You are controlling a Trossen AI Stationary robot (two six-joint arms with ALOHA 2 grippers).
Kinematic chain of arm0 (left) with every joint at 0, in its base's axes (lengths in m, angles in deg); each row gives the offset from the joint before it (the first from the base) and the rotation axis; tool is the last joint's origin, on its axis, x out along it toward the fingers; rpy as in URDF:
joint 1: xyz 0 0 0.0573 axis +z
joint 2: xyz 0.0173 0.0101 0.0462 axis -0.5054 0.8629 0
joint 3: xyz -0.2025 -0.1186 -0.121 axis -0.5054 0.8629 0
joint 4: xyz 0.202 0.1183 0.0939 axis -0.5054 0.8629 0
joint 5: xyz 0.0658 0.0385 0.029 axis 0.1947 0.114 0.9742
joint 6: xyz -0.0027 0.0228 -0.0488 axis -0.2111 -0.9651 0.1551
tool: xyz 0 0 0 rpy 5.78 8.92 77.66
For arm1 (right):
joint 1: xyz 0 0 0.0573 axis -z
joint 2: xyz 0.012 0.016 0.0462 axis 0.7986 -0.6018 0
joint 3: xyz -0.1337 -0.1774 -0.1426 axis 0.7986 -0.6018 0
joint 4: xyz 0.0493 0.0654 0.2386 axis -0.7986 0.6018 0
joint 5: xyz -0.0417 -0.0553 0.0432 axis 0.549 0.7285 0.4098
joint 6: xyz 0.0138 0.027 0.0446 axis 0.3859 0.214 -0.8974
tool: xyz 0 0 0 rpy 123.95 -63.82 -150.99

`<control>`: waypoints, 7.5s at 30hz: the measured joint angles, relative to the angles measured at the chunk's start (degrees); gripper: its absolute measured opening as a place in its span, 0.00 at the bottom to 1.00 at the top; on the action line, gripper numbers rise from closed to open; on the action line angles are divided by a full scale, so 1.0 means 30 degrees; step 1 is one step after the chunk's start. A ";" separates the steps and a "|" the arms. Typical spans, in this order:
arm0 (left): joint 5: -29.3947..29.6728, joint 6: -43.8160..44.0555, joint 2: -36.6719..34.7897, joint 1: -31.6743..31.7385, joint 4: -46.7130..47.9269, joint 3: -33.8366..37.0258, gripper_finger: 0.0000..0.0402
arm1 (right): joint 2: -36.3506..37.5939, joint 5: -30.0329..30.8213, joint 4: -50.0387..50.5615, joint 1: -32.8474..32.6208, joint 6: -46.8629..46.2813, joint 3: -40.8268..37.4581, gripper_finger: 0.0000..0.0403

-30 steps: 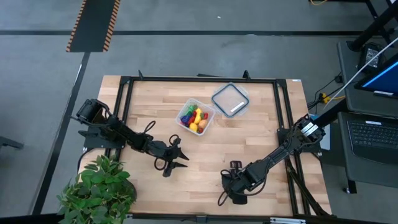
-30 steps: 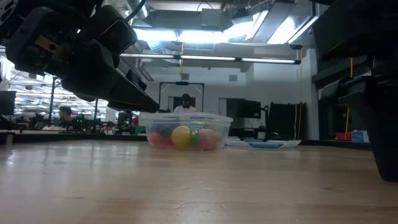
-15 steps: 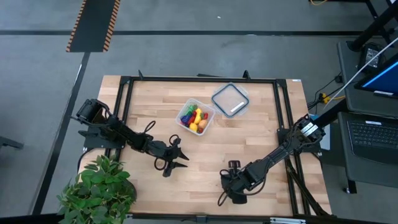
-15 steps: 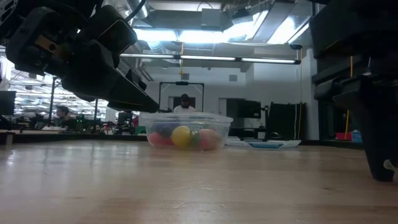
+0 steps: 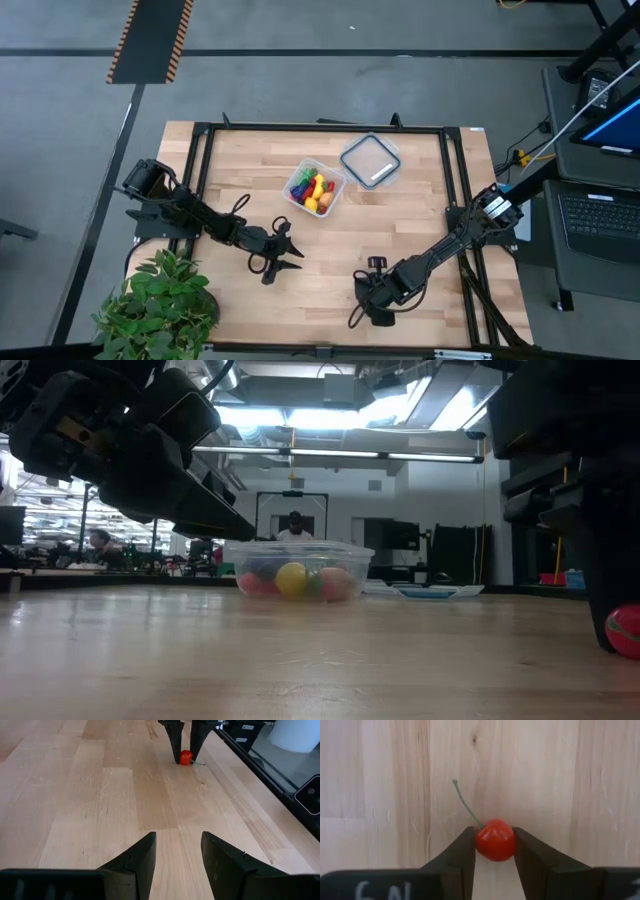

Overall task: Pick and placing Produce into tupperware
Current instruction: Put the red cherry into the transparent container, then return to Home Position

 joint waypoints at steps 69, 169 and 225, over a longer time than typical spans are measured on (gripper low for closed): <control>-0.5468 -0.4189 -0.0007 0.0136 -0.6914 -0.0002 0.37 | 0.2608 1.3664 -3.1607 -0.1068 0.9077 -1.0259 0.28; -0.1239 -0.3847 -0.5843 0.6377 -0.9850 0.8213 0.37 | -0.5253 -0.6364 0.5661 1.6555 1.7463 1.2920 0.36; -0.0286 -0.3879 -3.0818 0.5218 1.8278 0.3339 0.37 | 2.4258 -0.8994 -1.2373 1.2236 1.2897 -1.2362 0.61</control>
